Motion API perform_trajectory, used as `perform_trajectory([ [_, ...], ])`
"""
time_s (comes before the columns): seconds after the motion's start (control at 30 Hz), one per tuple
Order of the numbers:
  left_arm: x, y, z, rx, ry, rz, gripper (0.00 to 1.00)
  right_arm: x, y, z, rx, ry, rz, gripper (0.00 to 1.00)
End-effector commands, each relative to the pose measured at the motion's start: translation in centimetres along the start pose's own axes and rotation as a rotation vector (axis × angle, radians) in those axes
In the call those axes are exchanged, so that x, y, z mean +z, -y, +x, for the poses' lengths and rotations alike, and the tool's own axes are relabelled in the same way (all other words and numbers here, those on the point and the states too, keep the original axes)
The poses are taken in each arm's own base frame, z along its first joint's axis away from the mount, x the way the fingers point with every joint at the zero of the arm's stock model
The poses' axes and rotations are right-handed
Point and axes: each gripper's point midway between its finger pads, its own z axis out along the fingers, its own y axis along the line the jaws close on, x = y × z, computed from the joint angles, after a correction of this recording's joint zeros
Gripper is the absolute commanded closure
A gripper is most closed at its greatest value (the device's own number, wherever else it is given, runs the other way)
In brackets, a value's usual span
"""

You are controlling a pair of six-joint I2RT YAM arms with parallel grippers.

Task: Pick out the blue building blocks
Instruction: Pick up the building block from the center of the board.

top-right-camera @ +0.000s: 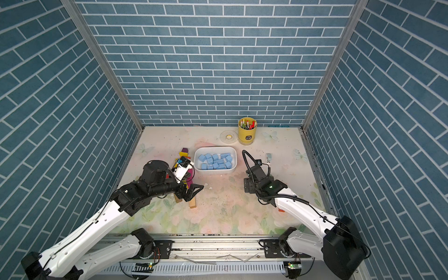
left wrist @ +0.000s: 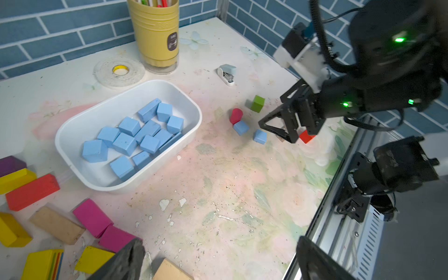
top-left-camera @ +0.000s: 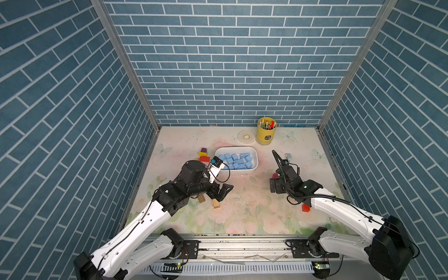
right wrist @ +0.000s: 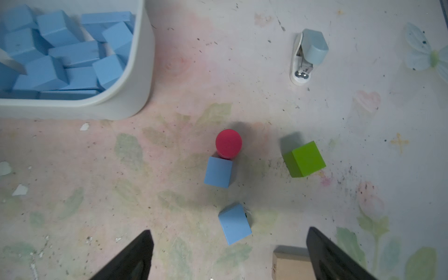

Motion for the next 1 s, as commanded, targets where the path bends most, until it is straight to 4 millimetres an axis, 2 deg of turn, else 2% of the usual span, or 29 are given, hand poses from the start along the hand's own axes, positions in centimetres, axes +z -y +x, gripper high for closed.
perform_trajectory([
  [0.0, -0.5, 2.3, -0.7, 0.089, 0.066, 0.122, 0.01, 0.5, 1.2, 0.2, 0.103, -0.045, 0.066, 0.03],
  [0.2, -1.4, 3.0, -0.2, 0.117, 0.056, 0.15, 0.01, 2.0, 1.3, -0.1, 0.153, -0.095, 0.072, 0.1],
  [0.6, -2.1, 3.1, -0.1, 0.131, 0.067, 0.139, 0.01, 5.3, -0.8, -0.7, 0.15, -0.186, 0.062, 0.25],
  [0.97, -2.3, 3.0, -0.1, 0.13, 0.07, 0.133, 0.01, 6.9, -1.6, -0.8, 0.152, -0.216, 0.068, 0.38],
])
